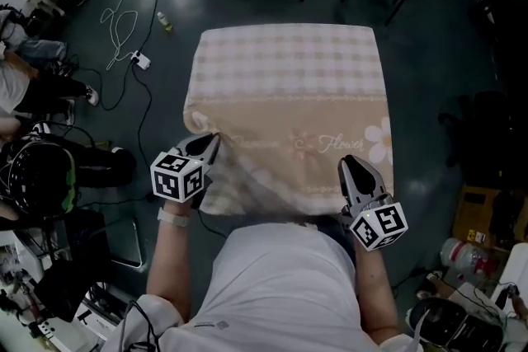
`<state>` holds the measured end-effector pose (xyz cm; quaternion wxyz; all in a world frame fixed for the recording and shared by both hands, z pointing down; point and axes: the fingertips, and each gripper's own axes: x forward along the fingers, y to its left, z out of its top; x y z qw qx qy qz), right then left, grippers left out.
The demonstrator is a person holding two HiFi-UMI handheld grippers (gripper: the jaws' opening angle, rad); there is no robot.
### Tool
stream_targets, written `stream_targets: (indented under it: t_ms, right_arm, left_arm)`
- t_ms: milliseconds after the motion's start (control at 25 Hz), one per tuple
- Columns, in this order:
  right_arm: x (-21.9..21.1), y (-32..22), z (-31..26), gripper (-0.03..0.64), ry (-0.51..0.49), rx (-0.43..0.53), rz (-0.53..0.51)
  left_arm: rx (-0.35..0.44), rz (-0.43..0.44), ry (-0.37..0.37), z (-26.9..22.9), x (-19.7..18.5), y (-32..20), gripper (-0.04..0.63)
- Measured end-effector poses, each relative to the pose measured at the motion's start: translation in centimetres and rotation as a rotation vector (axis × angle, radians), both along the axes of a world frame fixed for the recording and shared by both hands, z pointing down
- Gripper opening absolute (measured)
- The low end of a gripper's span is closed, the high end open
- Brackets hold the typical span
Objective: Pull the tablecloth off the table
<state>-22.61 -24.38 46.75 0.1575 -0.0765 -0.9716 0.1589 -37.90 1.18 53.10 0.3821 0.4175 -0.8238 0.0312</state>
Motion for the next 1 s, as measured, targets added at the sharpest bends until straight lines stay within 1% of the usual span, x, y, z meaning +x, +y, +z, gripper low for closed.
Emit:
stream_targets:
  t_ms: [160, 320, 400, 520, 640, 800, 1000]
  right_arm:
    - [0.9, 1.7, 0.7, 0.029, 0.005, 0.022, 0.094]
    - [1.6, 4.0, 1.4, 0.029, 0.007, 0.048, 0.182]
    - [2.0, 4.7, 1.7, 0.029, 0.009, 0.056, 0.212]
    - [3.2, 4.8, 1.9, 0.029, 0.014, 0.072, 0.264]
    - [4.8, 4.7, 1.7, 0.029, 0.026, 0.087, 0.340]
    - [6.7, 4.8, 2.0, 0.029, 0.045, 0.092, 0.417]
    - [9.0, 5.3, 2.2, 0.029, 0.053, 0.103, 0.494]
  left_arm:
    - [0.052, 0.037, -0.053, -0.8, -4.7, 0.0, 0.011]
    - [0.109, 0.096, -0.097, -1.5, -9.2, -0.7, 0.011]
    - [0.131, 0.129, -0.117, -2.0, -10.9, -1.8, 0.011]
    - [0.143, 0.209, -0.138, -2.9, -12.1, -4.9, 0.011]
    - [0.156, 0.291, -0.147, -3.3, -12.8, -8.6, 0.011]
    - [0.203, 0.333, -0.167, -4.3, -14.3, -12.8, 0.011]
    - [0.207, 0.410, -0.193, -4.2, -15.0, -17.9, 0.012]
